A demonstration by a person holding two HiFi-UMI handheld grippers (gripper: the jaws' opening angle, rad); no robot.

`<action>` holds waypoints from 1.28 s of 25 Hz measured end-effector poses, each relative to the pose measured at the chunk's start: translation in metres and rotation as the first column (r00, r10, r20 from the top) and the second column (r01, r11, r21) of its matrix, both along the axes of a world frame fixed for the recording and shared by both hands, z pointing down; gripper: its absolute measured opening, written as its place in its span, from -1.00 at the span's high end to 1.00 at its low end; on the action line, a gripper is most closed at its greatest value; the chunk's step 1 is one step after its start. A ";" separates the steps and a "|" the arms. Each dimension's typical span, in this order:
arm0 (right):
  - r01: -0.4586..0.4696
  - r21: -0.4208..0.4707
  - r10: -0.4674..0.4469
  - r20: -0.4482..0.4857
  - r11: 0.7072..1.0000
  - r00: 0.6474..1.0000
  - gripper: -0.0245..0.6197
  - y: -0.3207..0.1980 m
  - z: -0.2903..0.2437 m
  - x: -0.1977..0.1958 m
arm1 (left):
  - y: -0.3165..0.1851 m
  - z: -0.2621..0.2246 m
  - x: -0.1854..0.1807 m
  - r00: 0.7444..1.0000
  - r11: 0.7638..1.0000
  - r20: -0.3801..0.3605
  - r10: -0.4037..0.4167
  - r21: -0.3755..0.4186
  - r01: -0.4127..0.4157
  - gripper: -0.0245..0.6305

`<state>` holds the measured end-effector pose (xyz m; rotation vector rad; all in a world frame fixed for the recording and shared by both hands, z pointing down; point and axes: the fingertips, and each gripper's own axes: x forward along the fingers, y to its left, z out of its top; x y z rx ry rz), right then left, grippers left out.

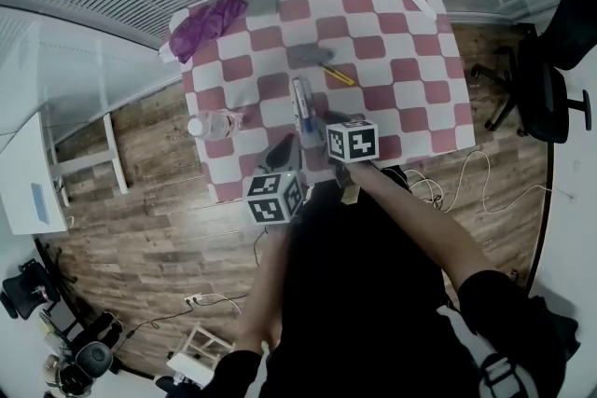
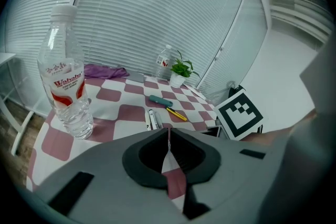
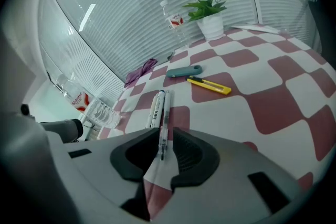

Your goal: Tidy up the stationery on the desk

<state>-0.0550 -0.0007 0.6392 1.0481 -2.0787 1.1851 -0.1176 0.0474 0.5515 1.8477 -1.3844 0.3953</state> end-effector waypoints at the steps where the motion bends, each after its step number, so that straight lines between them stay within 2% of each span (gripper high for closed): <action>1: 0.005 0.010 -0.005 -0.001 1.000 1.000 0.61 -0.001 -0.001 0.002 | -0.001 -0.001 0.001 1.000 1.000 0.000 0.003 0.002 -0.003 0.80; 7: 0.076 0.134 -0.065 -0.082 0.988 0.994 0.59 -0.022 -0.010 0.017 | -0.005 0.000 0.006 1.000 1.000 0.003 0.011 -0.003 -0.011 0.80; 14: 0.206 0.269 -0.145 -0.231 0.941 0.962 0.52 -0.057 -0.019 0.034 | -0.011 0.000 0.009 1.000 1.000 0.008 0.011 -0.014 -0.011 0.80; 22: 0.326 0.284 -0.222 -0.342 0.902 0.913 0.48 -0.082 -0.009 0.043 | -0.019 0.006 0.012 1.000 0.999 0.013 0.006 -0.036 -0.005 0.80; 32: 0.349 0.248 -0.250 -0.355 0.904 0.901 0.47 -0.096 0.011 0.050 | -0.028 0.011 0.015 1.000 0.998 0.021 0.008 -0.060 -0.006 0.80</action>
